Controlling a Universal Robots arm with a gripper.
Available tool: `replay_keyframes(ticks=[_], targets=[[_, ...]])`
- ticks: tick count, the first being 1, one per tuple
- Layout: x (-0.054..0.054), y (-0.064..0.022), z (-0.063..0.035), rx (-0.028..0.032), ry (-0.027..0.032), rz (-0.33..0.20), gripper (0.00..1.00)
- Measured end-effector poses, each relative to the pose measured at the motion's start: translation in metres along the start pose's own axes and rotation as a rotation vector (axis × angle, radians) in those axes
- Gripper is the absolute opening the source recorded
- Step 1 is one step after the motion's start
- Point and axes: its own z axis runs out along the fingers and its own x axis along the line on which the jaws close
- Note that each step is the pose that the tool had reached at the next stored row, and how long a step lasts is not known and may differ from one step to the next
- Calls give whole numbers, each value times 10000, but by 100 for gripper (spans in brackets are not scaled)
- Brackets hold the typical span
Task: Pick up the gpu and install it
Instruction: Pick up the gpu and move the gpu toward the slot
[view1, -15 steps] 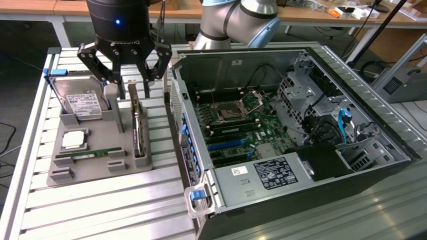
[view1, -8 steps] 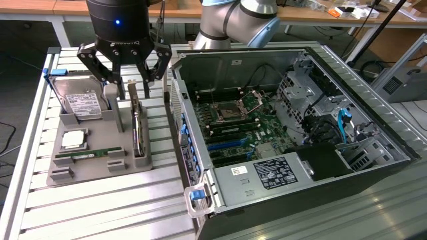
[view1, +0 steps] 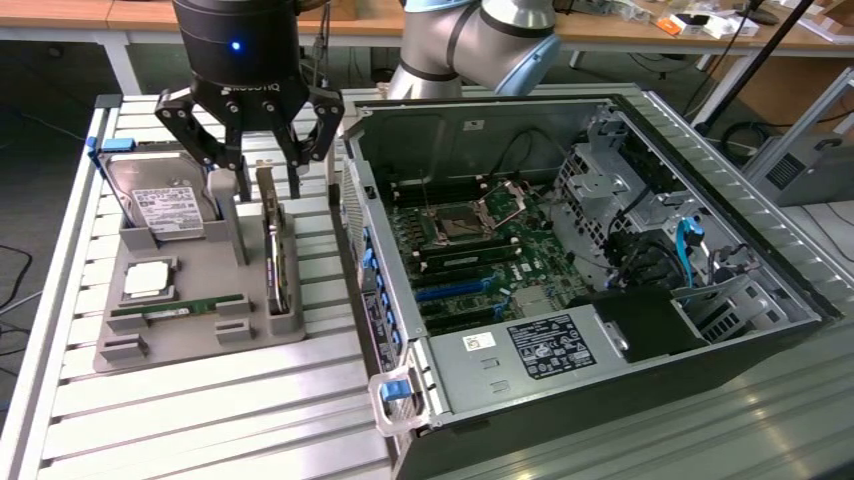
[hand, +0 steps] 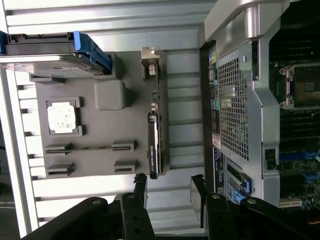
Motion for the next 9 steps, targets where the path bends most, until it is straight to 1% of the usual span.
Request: replay_keyframes(ticks=[9], targets=[[0, 0, 10, 72, -6, -2, 48]])
